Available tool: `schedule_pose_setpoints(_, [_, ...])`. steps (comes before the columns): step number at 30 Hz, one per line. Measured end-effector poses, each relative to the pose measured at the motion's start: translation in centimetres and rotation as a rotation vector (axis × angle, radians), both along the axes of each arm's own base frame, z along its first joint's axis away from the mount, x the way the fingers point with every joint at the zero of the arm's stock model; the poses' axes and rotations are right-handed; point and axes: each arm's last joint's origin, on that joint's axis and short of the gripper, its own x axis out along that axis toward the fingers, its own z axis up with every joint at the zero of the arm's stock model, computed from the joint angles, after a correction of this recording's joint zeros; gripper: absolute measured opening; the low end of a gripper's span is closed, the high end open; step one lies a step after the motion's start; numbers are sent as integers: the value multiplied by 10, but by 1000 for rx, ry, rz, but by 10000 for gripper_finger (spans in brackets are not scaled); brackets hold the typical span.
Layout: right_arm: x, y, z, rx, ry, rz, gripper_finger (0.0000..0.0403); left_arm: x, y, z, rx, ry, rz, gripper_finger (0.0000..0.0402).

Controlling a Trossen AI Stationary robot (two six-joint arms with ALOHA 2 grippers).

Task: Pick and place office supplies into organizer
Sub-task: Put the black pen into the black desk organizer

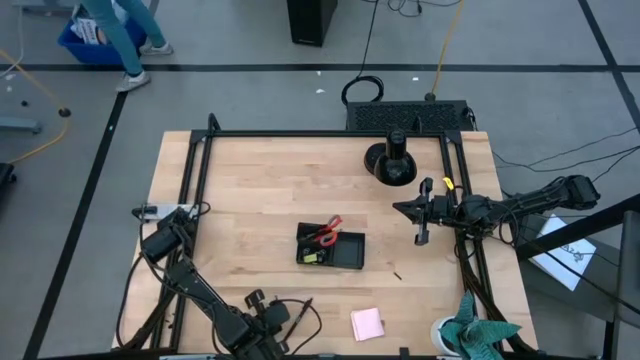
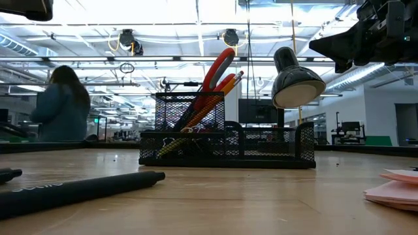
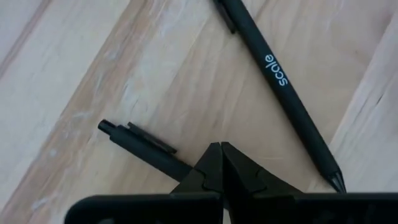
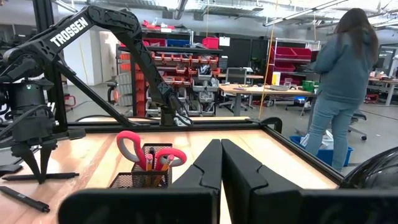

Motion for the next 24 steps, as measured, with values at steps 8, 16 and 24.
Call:
schedule_pose_setpoints(8, [0,0,0,1,-1,0,0,14,-2,7,-41,-52,-63,0])
schedule_pose_setpoints(16, [0,0,0,1,-1,0,0,21,-6,18,-104,-70,-36,0])
schedule_pose_setpoints(24, [0,0,0,1,0,1,0,7,-19,18,-151,-80,38,0])
